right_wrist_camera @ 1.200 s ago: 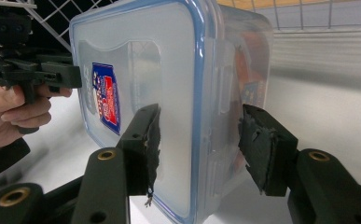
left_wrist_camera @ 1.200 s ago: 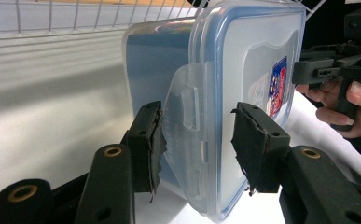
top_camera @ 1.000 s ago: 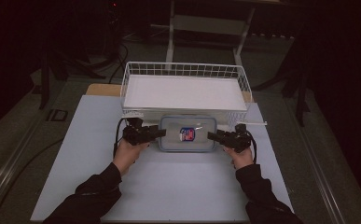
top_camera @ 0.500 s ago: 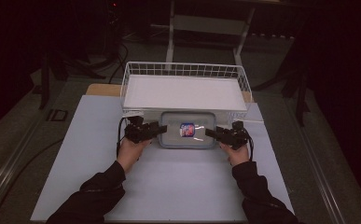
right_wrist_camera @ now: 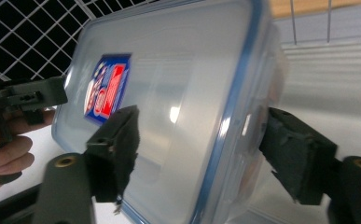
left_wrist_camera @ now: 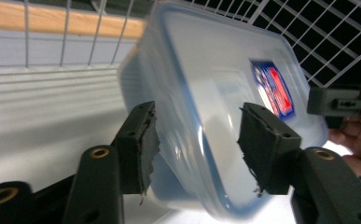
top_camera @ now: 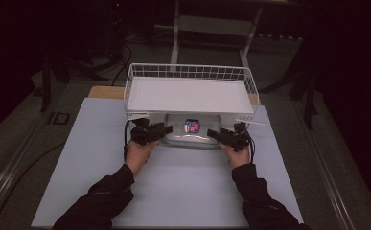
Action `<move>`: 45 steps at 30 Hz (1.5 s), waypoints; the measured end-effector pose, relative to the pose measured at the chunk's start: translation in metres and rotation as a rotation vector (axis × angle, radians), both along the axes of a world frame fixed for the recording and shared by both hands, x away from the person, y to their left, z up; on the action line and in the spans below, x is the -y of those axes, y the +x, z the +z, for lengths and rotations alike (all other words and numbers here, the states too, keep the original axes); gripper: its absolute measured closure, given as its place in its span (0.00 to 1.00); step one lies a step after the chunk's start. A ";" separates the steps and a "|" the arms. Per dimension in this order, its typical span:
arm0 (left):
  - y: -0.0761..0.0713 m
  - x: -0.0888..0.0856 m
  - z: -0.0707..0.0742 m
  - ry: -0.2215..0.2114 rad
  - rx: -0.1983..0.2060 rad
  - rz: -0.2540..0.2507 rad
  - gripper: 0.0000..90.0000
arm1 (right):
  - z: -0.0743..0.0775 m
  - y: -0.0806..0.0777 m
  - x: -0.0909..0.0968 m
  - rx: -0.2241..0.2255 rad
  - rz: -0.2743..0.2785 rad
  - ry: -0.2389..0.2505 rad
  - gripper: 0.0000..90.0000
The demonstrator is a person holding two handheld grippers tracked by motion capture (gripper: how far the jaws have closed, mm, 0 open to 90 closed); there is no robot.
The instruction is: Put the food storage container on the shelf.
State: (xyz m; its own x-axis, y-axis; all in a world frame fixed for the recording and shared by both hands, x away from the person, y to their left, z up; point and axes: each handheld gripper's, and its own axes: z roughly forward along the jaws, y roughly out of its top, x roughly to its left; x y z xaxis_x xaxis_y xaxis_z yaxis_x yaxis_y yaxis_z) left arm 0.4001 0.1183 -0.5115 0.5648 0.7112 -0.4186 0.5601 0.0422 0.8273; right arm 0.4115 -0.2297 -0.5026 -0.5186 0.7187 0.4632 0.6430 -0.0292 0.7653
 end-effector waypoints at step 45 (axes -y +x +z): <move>-0.094 -0.012 0.024 0.048 0.119 -0.178 0.03 | 0.026 -0.063 -0.027 0.239 0.048 -0.215 0.48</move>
State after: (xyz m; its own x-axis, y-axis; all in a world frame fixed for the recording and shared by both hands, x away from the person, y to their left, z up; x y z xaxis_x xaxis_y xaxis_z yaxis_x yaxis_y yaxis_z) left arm 0.3057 0.1302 -0.4875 0.7264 0.6135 -0.3100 0.4537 -0.0891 0.8867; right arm 0.3481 -0.2023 -0.4762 -0.6302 0.7588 0.1644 0.4414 0.1760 0.8799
